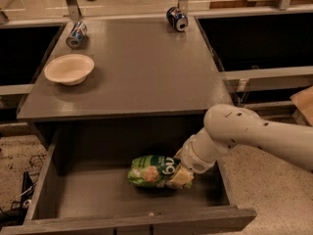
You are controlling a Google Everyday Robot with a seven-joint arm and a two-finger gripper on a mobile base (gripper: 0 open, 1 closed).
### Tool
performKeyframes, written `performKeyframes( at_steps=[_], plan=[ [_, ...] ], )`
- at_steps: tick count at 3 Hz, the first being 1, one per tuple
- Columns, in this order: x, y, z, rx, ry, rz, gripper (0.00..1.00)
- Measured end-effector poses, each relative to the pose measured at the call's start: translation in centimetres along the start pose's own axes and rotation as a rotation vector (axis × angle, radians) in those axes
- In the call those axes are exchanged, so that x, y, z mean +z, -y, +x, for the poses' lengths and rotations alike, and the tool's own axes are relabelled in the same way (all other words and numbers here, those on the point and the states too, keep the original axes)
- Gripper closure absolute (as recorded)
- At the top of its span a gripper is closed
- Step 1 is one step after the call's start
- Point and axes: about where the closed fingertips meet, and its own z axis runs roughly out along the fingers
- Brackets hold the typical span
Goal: Place green rice chip bag into top drawer
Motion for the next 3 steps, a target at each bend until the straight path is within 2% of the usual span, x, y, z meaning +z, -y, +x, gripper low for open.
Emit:
performKeyframes(
  at_steps=[3],
  plan=[
    [0.00, 0.00, 0.00, 0.000, 0.000, 0.000, 0.04]
  ],
)
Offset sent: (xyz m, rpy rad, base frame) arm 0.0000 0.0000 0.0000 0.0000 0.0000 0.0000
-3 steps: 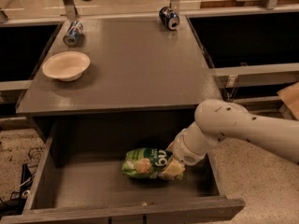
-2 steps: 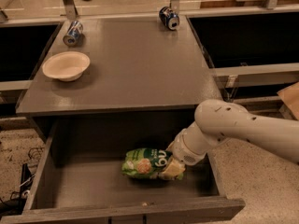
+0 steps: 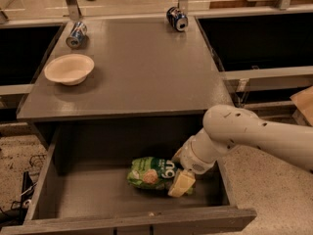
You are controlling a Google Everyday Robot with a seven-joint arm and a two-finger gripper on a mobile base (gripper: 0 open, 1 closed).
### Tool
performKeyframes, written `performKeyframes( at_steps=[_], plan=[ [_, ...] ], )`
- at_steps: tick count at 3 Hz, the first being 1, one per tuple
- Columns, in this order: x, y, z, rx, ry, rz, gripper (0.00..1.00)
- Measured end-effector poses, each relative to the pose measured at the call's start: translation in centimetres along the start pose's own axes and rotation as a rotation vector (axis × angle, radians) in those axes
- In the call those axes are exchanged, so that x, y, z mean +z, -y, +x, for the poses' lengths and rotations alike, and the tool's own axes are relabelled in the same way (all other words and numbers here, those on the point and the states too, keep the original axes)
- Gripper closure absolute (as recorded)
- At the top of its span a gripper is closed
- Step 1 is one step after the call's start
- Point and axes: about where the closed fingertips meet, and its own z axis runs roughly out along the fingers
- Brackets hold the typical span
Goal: Place green rice chip bag into top drawer
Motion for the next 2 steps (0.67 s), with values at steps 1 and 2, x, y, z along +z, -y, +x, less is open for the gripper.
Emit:
performKeyframes(
  at_steps=[1, 2],
  plan=[
    [0.00, 0.00, 0.00, 0.000, 0.000, 0.000, 0.00],
    [0.00, 0.00, 0.00, 0.000, 0.000, 0.000, 0.00]
  ],
)
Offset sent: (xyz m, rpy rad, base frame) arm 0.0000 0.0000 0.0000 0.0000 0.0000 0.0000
